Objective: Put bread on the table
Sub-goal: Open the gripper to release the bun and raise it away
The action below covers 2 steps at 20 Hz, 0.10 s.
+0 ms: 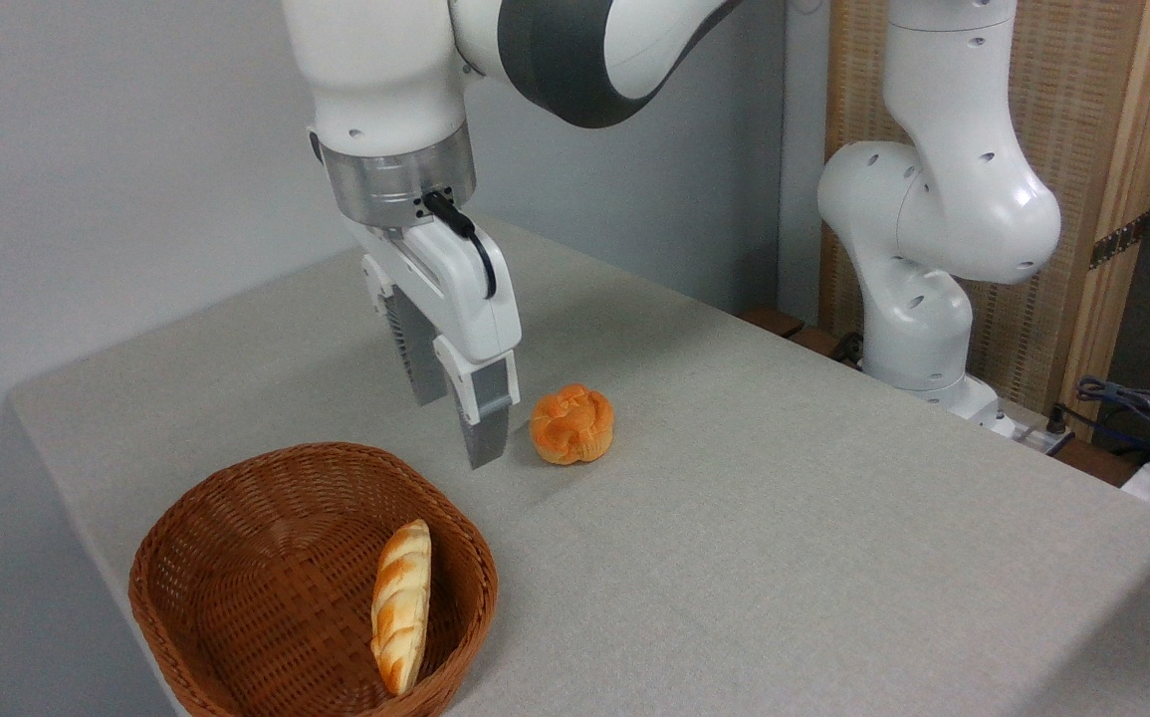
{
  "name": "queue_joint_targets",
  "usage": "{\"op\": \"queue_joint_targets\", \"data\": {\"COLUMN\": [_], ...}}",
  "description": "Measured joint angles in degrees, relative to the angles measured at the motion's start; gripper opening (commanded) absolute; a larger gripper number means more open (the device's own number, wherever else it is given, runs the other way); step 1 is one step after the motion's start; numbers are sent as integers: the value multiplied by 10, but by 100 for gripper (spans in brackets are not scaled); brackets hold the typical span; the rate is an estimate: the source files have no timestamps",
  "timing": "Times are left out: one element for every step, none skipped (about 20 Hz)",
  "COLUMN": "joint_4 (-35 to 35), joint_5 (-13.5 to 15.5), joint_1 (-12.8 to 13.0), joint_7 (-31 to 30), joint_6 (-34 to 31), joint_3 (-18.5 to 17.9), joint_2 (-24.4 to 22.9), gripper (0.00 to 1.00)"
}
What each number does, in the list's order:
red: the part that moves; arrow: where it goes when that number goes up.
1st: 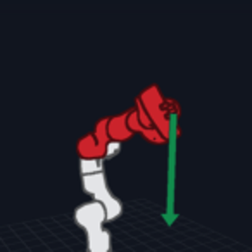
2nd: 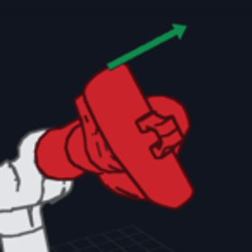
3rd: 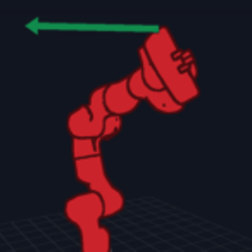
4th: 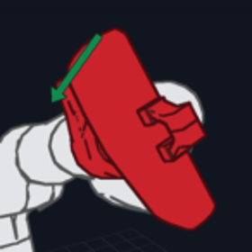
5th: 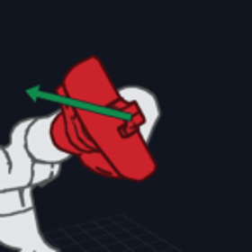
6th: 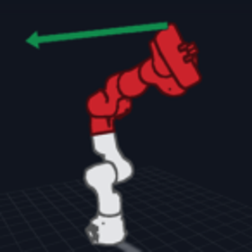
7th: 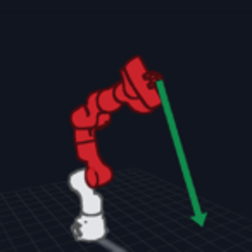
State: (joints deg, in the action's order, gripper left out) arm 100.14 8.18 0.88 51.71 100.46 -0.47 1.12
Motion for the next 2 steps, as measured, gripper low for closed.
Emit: {"op": "queue_joint_targets", "data": {"joint_4": [0, -1], "joint_5": [0, 0], "joint_1": [0, 0], "joint_7": [-4, -7], "joint_6": [13, 26], "joint_3": [0, 0], "joint_2": [0, 1], "gripper": [100, 100]}}
